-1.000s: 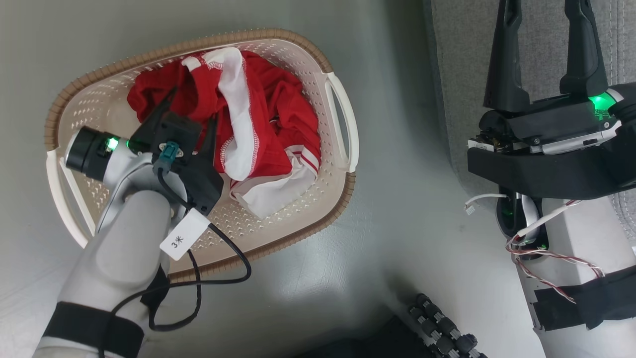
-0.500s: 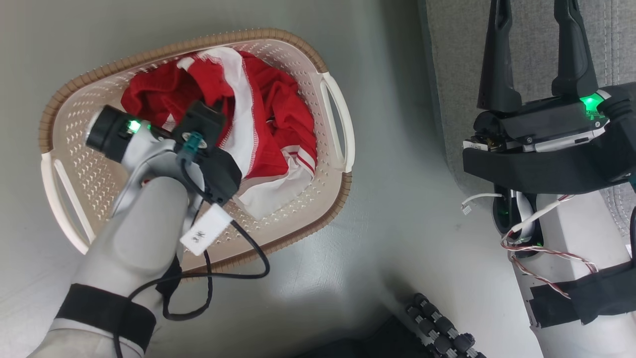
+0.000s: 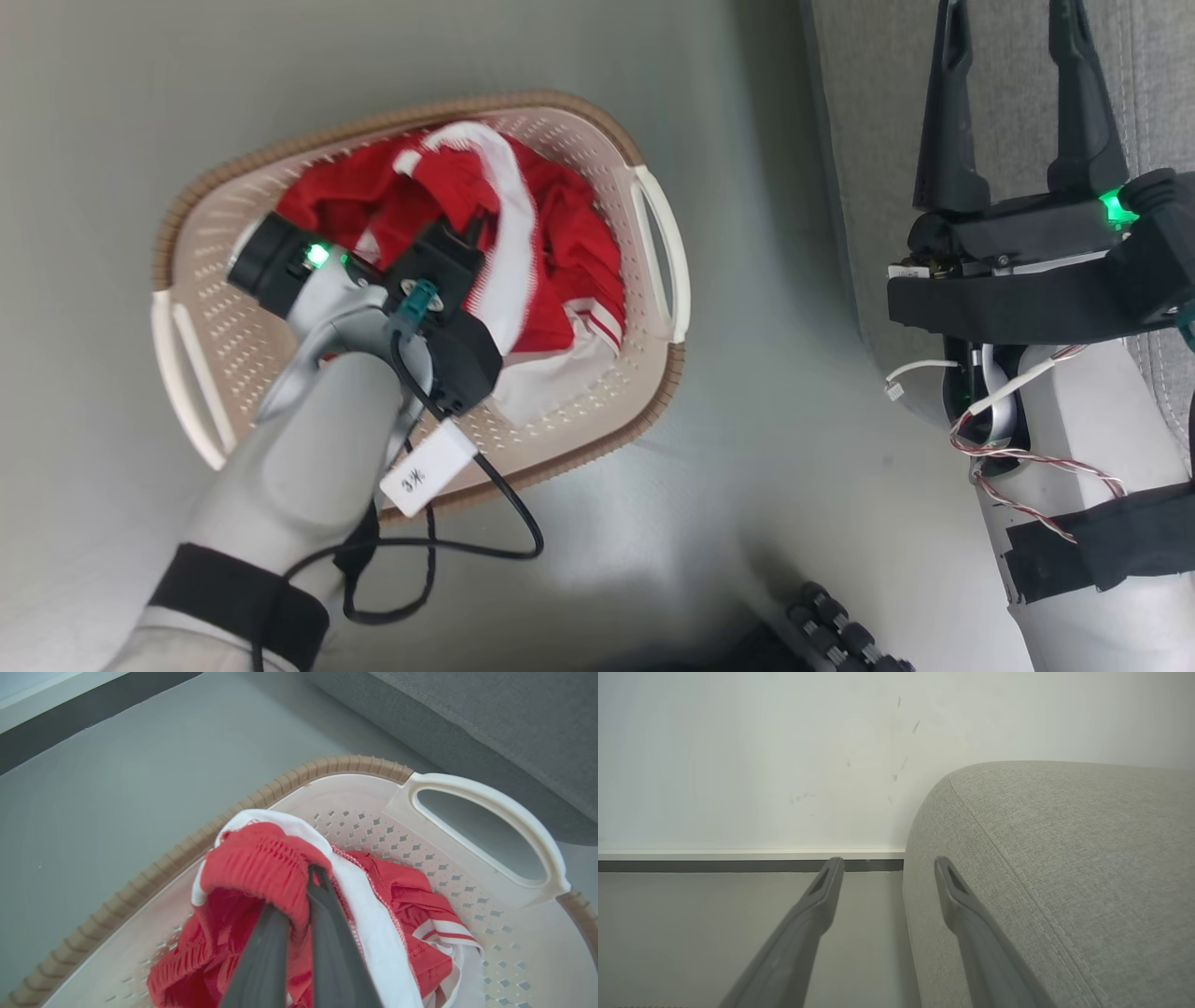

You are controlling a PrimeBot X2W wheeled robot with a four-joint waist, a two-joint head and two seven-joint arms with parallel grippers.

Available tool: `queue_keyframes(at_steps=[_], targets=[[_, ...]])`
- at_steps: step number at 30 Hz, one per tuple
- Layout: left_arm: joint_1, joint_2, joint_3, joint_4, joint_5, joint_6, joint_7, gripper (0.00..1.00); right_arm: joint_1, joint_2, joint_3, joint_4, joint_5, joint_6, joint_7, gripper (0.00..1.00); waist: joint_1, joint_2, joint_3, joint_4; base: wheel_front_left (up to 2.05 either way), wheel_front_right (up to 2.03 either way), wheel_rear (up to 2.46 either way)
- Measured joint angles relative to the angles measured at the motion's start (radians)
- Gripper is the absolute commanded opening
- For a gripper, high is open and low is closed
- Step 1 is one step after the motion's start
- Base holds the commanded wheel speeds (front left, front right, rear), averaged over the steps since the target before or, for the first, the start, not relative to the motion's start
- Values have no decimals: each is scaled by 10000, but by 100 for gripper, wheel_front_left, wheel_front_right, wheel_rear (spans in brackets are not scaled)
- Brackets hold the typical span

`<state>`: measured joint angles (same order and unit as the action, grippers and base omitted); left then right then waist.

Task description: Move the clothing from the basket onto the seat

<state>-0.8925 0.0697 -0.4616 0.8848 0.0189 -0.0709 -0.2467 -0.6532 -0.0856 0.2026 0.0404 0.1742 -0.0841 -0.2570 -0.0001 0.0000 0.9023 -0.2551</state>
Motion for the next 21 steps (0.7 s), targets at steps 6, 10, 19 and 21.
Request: queue_keyframes(at_steps=[6,10,19,21], targets=[[438,-109,-81,-357,-234,-96,-31,0,94,-150,-29,481,-56,151,2,100,0,0,-549,290,0,0,0],[744,-144,-77,-754,-546,-188,-31,0,175,-332,-109,821,-98,230,2,100,-1,0,-1008,495,0,0,0],[1250,-228,-42,-1929,-1275,-280,-31,0,824,-441,-173,1427,-196,366,2,100,-1,0,-2227,958,0,0,0],[1341,-238,-40,-2182,-1407,-351,-31,0,927,-453,-125,1580,-217,454,2,100,-1,0,-2515,1060,0,0,0]])
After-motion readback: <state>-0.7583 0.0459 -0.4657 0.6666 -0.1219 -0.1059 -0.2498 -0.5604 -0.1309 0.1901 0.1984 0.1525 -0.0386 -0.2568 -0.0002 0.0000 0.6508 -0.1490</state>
